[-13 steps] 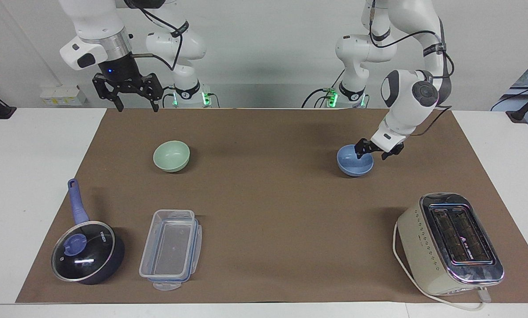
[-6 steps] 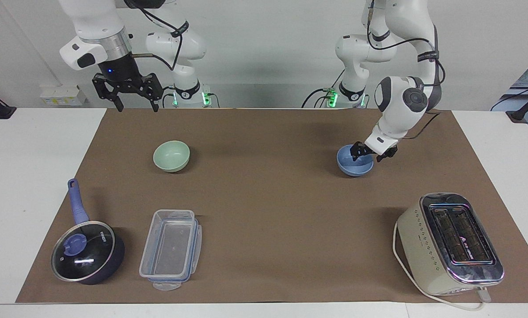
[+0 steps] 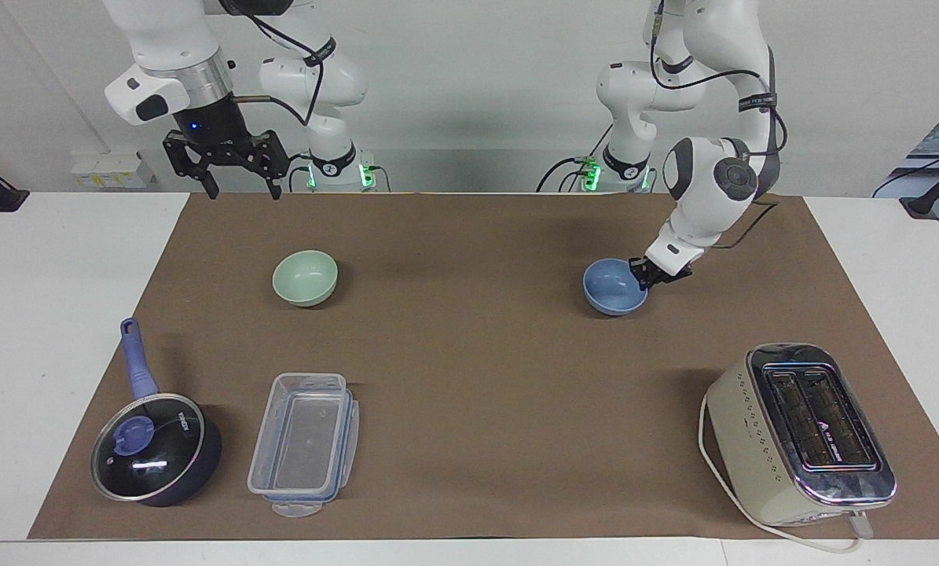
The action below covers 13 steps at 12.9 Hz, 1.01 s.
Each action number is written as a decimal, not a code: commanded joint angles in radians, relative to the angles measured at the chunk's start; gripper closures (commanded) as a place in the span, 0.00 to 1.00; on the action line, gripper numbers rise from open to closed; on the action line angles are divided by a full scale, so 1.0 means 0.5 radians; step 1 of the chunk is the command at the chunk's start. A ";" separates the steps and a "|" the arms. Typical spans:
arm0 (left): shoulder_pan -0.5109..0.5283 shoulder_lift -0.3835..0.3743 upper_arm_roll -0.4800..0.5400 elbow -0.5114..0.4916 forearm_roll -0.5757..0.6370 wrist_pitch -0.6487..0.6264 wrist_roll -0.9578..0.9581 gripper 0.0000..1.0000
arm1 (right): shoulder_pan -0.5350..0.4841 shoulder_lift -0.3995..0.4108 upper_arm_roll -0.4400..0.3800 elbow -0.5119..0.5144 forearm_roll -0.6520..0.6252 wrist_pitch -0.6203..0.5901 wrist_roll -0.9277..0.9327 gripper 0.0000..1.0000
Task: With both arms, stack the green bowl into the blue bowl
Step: 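Grasp the blue bowl rim with the left gripper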
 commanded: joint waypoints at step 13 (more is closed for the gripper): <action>-0.031 -0.068 -0.013 0.584 -0.142 -0.656 0.043 1.00 | -0.044 -0.047 0.001 -0.052 0.009 0.000 -0.050 0.00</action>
